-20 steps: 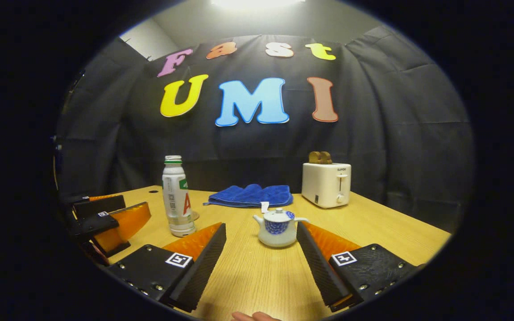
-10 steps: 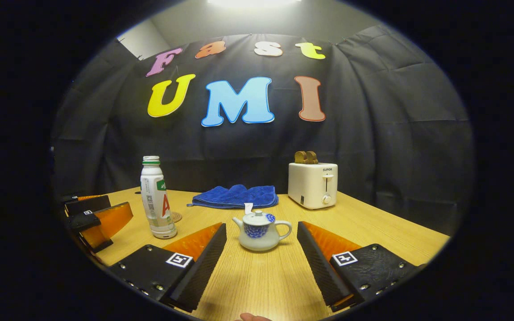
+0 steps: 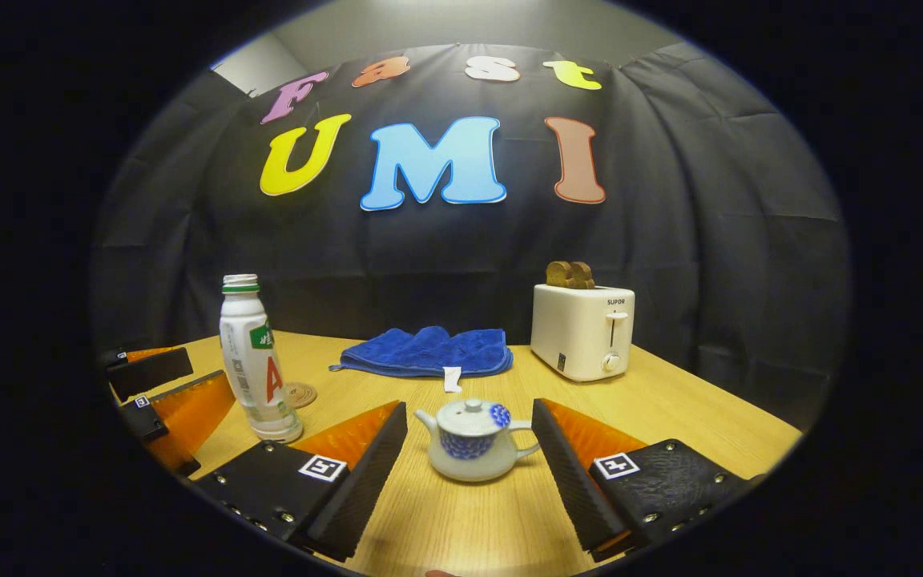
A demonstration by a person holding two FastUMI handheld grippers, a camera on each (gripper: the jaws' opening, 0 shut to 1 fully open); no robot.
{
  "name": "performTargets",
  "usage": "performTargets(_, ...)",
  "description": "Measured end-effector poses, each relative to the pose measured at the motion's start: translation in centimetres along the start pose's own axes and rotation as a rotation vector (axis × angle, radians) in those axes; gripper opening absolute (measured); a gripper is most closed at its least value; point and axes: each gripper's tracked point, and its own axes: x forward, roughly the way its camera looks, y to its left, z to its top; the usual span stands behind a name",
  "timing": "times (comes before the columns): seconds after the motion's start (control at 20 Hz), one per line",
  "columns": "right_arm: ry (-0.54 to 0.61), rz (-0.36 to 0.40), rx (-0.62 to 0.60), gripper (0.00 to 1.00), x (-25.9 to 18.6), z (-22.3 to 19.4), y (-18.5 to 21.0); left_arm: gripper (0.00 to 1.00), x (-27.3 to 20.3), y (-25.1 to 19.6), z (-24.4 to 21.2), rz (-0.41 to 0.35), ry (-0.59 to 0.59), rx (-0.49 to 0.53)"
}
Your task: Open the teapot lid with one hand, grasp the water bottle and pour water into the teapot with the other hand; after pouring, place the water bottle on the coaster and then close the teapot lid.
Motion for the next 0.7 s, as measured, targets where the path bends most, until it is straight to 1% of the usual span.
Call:
performTargets(0.05, 0.000, 0.002, -0.004, 0.97, 1.0, 0.3, 0.2, 0.97, 0.5, -0.1, 0.2, -0.006, -0.004, 0.012)
performTargets(0.1, 0.007, 0.006, -0.004, 0.94, 2.0, 0.5, 0.4, 0.96, 1.0, 0.0, 0.4, -0.007, -0.010, 0.025)
performTargets(0.15, 0.027, 0.008, -0.004, 0.90, 2.9, 0.3, 0.6, 0.89, 1.5, 0.3, 0.4, -0.003, -0.006, 0.032)
performTargets(0.2, 0.051, 0.000, -0.010, 0.84, 3.7, -0.2, 0.5, 0.93, 1.9, 0.7, 0.2, 0.000, -0.001, 0.025)
performTargets(0.25, 0.073, -0.013, -0.018, 0.80, 4.2, -0.8, 0.2, 0.96, 2.0, 1.0, 0.0, 0.002, 0.005, 0.006)
performTargets(0.3, 0.095, -0.030, -0.022, 0.53, 4.7, -1.2, -0.1, 1.00, 2.3, 1.3, 0.1, 0.000, 0.009, -0.011)
performTargets(0.35, 0.118, -0.025, -0.018, 0.50, 4.7, -1.8, 0.1, 1.00, 2.5, 1.6, 0.1, 0.002, 0.014, -0.014)
performTargets(0.4, 0.110, -0.028, -0.015, 0.36, 4.8, -1.5, 0.2, 1.00, 2.7, 2.1, 0.3, 0.009, 0.014, -0.013)
performTargets(0.5, 0.115, -0.032, -0.033, 0.35, 4.6, -1.8, 0.1, 1.00, 2.8, 2.2, 0.7, 0.002, 0.013, -0.032)
performTargets(0.65, 0.114, -0.033, -0.055, 0.35, 4.7, -1.8, 0.2, 1.00, 2.9, 2.4, -0.1, -0.007, 0.028, -0.077)
performTargets(0.7, 0.101, -0.056, -0.054, 0.35, 4.3, -1.7, -0.3, 1.00, 2.9, 2.7, -0.3, -0.006, 0.031, -0.091)
